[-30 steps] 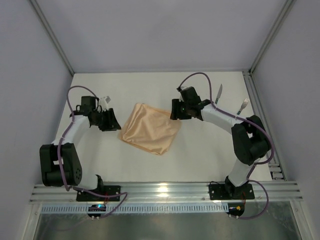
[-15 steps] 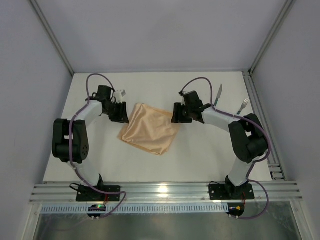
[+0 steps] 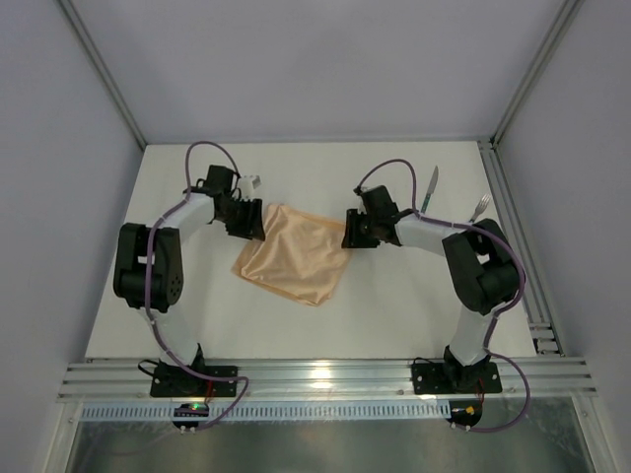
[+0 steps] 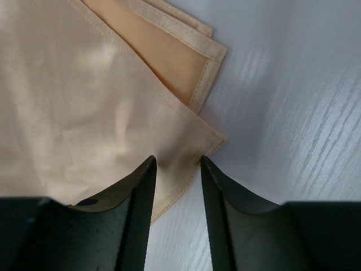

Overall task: Fold the napkin into a case and place the utensils inside
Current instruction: Smooth out the lower triangle-folded napkin at the center of the board.

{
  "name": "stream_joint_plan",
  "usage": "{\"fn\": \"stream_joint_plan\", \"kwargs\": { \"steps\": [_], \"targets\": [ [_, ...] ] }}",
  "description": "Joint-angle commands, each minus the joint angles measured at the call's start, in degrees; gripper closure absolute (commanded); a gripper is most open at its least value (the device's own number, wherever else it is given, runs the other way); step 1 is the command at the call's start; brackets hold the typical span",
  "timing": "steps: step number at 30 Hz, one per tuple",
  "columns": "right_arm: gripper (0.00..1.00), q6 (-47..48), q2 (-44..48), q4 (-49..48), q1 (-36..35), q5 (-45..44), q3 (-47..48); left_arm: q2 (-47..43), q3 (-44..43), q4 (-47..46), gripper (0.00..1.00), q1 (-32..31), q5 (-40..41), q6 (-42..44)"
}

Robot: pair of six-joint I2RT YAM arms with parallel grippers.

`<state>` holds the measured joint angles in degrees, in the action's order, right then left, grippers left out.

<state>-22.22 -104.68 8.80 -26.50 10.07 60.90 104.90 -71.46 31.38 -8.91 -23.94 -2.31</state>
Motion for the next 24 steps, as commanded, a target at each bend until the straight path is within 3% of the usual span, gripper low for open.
{"fn": "stream_joint_plan", "kwargs": {
  "steps": [1, 8, 16, 24],
  "targets": [
    [0.60, -0.10, -2.45, -0.89, -0.04, -0.40, -0.09, 1.70, -2.10, -2.02, 0.52, -1.11, 0.65, 0.81],
    [0.96, 1.03, -3.69, -1.68, -0.04, 0.56, 3.43, 5.05, -4.12, -0.70, 0.53, -2.78, 4.60, 1.95],
    [0.96, 4.46, -3.60, -0.89, -0.57, 1.45, 10.28, 2.42, -3.07, -2.81, 0.94, -2.61, 7.95, 1.96],
    [0.96, 5.70, -3.24, -0.10, -1.10, 1.36, 13.97, -3.13, -0.61, -5.10, 0.98, -0.85, 6.54, 0.20]
  ]
}}
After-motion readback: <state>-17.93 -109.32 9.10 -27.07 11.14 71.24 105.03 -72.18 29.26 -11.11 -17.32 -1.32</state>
